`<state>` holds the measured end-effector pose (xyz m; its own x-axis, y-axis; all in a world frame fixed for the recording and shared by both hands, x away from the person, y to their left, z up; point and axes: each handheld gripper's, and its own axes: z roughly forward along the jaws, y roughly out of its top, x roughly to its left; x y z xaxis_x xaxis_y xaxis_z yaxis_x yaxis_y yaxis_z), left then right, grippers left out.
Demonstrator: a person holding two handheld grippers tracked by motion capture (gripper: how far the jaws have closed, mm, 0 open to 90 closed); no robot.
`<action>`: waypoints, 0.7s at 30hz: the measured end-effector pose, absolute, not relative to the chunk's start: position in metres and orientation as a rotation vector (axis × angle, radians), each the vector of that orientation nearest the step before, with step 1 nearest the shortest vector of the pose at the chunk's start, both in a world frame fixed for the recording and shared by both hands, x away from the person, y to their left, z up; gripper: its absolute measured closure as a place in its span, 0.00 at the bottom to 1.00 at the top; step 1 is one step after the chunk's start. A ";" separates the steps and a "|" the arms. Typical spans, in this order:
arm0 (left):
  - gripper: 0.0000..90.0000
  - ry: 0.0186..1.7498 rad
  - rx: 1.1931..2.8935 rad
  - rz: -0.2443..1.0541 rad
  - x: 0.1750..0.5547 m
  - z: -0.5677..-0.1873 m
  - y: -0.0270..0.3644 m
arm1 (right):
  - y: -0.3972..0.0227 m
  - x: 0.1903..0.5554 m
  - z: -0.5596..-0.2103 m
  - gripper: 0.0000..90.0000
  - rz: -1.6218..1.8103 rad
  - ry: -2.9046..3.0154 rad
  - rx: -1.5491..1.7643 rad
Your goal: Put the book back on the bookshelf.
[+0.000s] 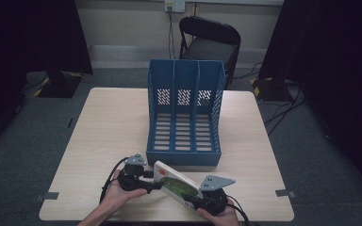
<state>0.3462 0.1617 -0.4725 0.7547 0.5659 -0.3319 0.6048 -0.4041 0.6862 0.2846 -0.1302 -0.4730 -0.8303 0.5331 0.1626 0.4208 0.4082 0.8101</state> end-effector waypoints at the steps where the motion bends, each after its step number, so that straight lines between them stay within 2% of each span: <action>1: 0.41 0.885 2.103 -0.056 0.347 -0.472 0.164 | -0.131 0.284 -0.473 0.85 1.399 2.530 0.868; 11: 0.26 1.049 2.119 -0.010 0.356 -0.477 0.193 | -0.139 0.286 -0.467 0.85 1.425 2.516 0.895; 15: 0.28 1.123 2.169 0.078 0.360 -0.479 0.198 | -0.141 0.286 -0.464 0.85 1.426 2.517 0.897; 18: 0.30 1.146 2.184 0.092 0.363 -0.480 0.205 | -0.144 0.286 -0.462 0.85 1.436 2.512 0.908; 21: 0.29 1.175 2.200 0.191 0.364 -0.484 0.209 | -0.146 0.287 -0.460 0.85 1.427 2.504 0.918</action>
